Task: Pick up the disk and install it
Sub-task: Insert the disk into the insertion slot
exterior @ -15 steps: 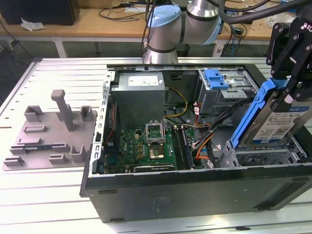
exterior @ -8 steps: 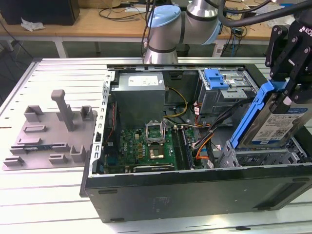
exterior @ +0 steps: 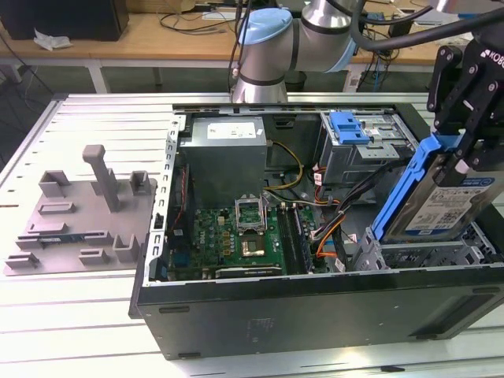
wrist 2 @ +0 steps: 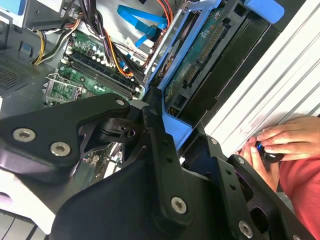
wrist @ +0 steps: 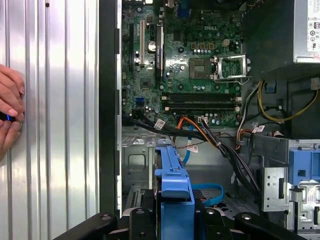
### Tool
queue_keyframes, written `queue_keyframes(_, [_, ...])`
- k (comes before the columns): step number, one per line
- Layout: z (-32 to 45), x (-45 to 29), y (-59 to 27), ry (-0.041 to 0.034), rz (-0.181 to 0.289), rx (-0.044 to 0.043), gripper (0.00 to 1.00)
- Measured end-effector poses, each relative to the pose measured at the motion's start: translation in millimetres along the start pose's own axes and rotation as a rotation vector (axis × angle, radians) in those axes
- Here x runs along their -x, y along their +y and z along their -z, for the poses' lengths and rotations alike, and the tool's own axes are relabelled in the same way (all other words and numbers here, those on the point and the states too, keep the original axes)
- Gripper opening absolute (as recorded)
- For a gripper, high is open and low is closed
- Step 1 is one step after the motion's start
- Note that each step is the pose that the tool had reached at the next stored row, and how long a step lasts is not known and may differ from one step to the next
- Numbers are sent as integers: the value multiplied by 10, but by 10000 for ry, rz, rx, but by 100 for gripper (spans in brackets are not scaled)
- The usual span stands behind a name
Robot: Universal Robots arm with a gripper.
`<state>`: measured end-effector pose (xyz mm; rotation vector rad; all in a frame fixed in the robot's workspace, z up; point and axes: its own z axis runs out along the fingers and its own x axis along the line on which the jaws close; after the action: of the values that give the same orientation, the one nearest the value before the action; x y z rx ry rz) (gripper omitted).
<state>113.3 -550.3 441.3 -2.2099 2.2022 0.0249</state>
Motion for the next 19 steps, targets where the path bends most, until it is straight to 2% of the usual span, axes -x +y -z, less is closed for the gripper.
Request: queue_keyframes(19, [-120,-3,0,0,-17,0,37])
